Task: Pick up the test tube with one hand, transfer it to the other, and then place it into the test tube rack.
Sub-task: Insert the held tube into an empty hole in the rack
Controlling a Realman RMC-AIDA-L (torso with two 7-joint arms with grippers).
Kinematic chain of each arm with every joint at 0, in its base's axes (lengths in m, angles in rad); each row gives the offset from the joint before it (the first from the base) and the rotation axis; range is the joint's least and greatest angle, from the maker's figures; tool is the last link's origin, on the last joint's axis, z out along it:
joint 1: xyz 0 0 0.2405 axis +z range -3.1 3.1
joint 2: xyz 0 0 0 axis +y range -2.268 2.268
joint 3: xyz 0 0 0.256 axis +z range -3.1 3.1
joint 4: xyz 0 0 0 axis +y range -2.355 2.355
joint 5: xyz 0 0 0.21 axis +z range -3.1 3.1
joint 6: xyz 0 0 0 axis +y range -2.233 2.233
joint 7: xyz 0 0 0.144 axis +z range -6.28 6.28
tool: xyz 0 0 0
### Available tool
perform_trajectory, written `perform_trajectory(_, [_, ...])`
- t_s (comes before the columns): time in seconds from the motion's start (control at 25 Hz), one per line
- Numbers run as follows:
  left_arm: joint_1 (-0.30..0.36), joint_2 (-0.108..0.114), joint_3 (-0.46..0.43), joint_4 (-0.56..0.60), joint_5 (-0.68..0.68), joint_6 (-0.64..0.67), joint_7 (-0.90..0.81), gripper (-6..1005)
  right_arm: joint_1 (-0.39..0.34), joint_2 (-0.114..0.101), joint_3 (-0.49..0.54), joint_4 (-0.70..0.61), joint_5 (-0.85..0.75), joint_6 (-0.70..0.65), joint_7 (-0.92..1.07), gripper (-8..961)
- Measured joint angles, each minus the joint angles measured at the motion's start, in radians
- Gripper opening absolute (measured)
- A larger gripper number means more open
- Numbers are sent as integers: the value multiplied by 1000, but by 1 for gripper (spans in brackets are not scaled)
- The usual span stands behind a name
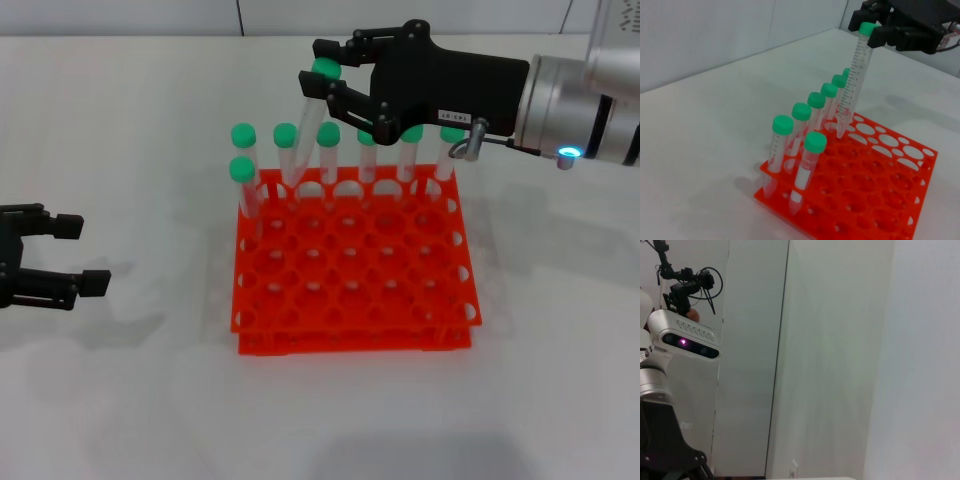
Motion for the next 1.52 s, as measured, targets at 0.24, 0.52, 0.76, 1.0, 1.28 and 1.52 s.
perform_trajectory(0.24, [2, 0, -1, -1, -1, 0, 2, 888, -1, -3, -1, 0, -8, -1, -12, 283])
perform_trajectory(0.52, [7, -1, 2, -7, 5, 0, 3, 888, -1, -4, -17, 0, -37, 3, -21, 283])
perform_trajectory(0.76, [10, -6, 5, -16, 6, 0, 15, 888, -1, -1, -33, -4, -45, 12, -22, 284])
perform_trajectory(1.0, [13, -9, 6, -37, 7, 1, 38, 888, 3, 1, -53, -8, -44, 41, -21, 284])
perform_trajectory(1.28, [13, -10, 2, -43, 9, 1, 53, 888, 6, 3, -68, -9, -39, 84, -22, 283])
perform_trajectory(1.52, [13, -10, 2, -43, 9, 2, 53, 888, 4, 3, -69, -9, -37, 92, -22, 283])
